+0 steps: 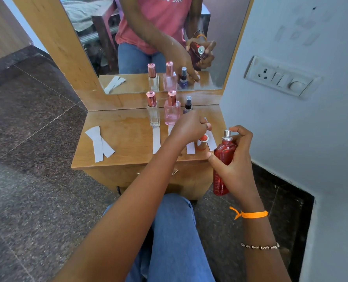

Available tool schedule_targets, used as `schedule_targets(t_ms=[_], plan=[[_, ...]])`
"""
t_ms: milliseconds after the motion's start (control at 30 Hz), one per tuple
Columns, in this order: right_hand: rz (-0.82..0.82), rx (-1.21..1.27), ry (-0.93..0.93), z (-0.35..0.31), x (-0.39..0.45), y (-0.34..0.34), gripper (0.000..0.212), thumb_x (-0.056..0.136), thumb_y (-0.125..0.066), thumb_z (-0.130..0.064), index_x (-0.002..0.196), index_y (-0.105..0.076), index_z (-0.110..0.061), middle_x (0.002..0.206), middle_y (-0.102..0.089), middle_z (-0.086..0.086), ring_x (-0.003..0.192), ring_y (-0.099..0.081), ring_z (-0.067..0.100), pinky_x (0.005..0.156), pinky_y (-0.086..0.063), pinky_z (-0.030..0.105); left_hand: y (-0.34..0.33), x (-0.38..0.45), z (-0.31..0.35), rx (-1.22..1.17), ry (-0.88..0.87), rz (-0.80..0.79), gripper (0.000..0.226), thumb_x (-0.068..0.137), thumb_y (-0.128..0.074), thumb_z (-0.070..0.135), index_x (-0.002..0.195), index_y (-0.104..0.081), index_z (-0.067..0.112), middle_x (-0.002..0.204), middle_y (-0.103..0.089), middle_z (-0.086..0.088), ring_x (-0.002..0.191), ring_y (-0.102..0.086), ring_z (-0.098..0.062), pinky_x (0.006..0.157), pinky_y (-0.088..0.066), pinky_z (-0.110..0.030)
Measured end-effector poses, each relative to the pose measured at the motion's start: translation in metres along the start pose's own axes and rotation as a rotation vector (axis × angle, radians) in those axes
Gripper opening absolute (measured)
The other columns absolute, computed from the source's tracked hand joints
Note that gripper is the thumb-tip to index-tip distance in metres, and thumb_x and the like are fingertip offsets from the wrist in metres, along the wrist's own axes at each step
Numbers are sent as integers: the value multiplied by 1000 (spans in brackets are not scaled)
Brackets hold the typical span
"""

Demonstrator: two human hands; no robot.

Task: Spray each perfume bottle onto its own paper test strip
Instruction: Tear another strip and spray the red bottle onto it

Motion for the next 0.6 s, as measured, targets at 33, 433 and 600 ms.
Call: schedule_targets(t_ms=[33,433,600], plan=[[-1,2,1,-1,0,0,66,72,-72,-35,118,-25,-42,103,-49,-5,91,-60,12,80,-49,17,1,-1,1,-2,-4,2,29,93,-44,5,107,-70,6,119,-66,-7,96,-61,-19,76,-49,-31],[107,78,22,-19,4,-1,64,73,-69,-52,117,-22,-47,101,-44,-15,88,-55,-12,74,-41,1,32,-81,2,-329,-181,161,26,95,-48,16,110,-68,22,96,-65,13,86,-60,3,72,-47,-8],[45,261,-15,-32,6,-15,40,77,-36,-79,109,-25,-58,101,-43,-16,90,-55,-8,80,-46,14,-2,-116,-20,-563,-110,-118,35,83,-67,26,117,-62,31,110,-67,11,103,-63,-3,88,-50,-21]])
Point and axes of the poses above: each hand's wrist, its own x-axis towards the middle knuckle, its own y-axis out of the back of the hand, z = x × y, the point moved 10 cm from there along x, towards the middle knuckle
